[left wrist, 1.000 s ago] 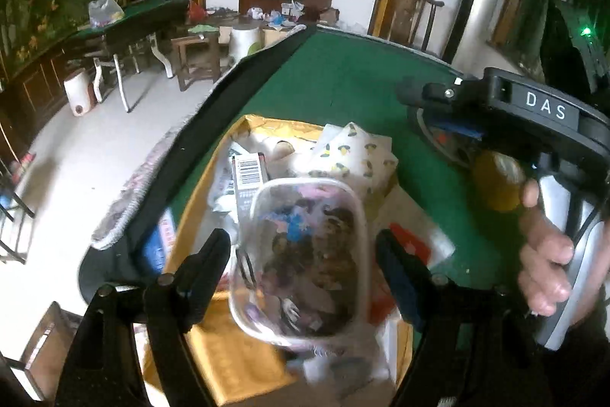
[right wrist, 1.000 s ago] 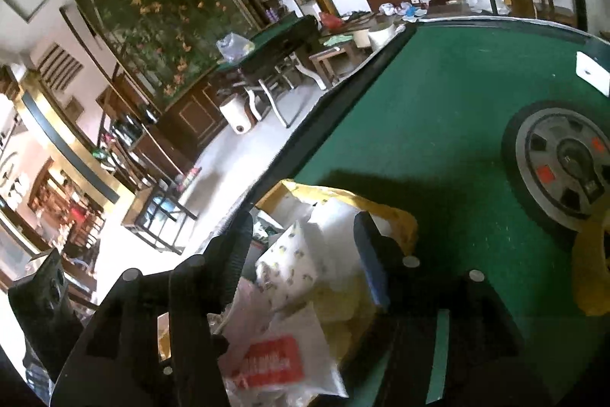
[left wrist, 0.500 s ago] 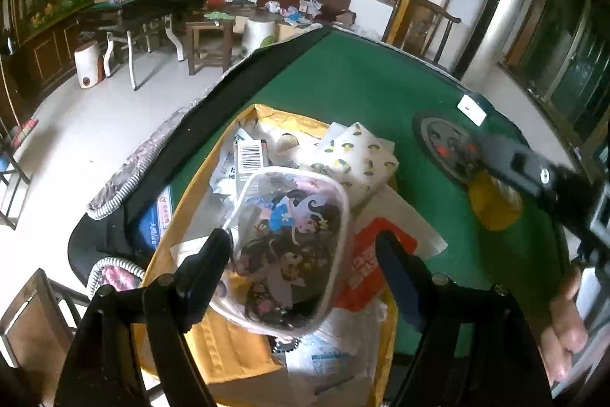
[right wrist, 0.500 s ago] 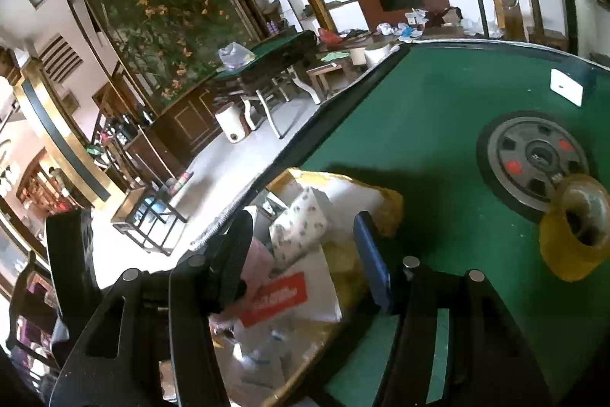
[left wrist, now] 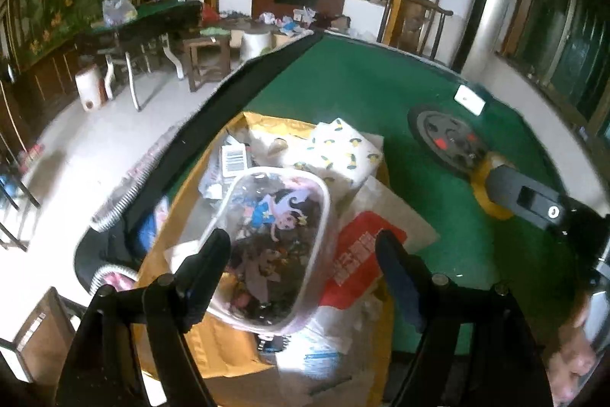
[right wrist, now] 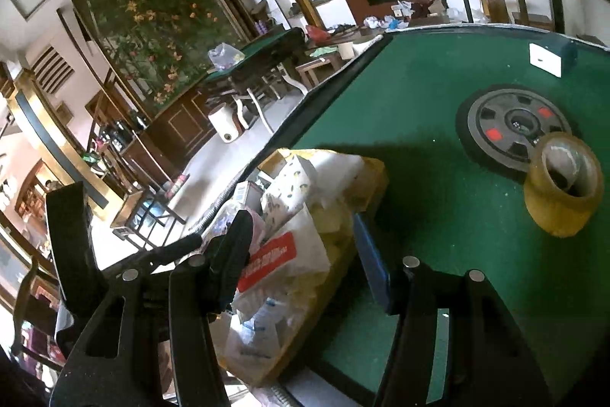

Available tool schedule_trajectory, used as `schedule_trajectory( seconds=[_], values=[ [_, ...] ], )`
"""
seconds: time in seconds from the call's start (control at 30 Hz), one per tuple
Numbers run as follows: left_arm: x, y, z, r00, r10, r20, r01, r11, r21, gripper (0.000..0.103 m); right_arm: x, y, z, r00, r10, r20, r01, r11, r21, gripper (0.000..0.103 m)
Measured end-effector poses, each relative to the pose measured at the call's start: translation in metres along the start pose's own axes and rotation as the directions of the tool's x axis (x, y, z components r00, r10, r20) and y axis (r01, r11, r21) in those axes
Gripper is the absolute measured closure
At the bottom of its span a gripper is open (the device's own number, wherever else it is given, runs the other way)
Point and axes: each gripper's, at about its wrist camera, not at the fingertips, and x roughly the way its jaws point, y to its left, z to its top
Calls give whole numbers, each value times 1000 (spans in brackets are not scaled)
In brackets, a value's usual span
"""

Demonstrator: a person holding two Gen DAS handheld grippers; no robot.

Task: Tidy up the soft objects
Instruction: 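Open both tools to drop the pouch and plastic box into the box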

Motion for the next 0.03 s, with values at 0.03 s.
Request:
schedule_trajectory(
  seconds=[0.03],
  values=[
    [0, -1, 0, 1000, 12, 4, -12, 1000, 12, 24, -1, 0, -1, 1000, -9, 1, 9, 1000, -1, 47]
  ],
)
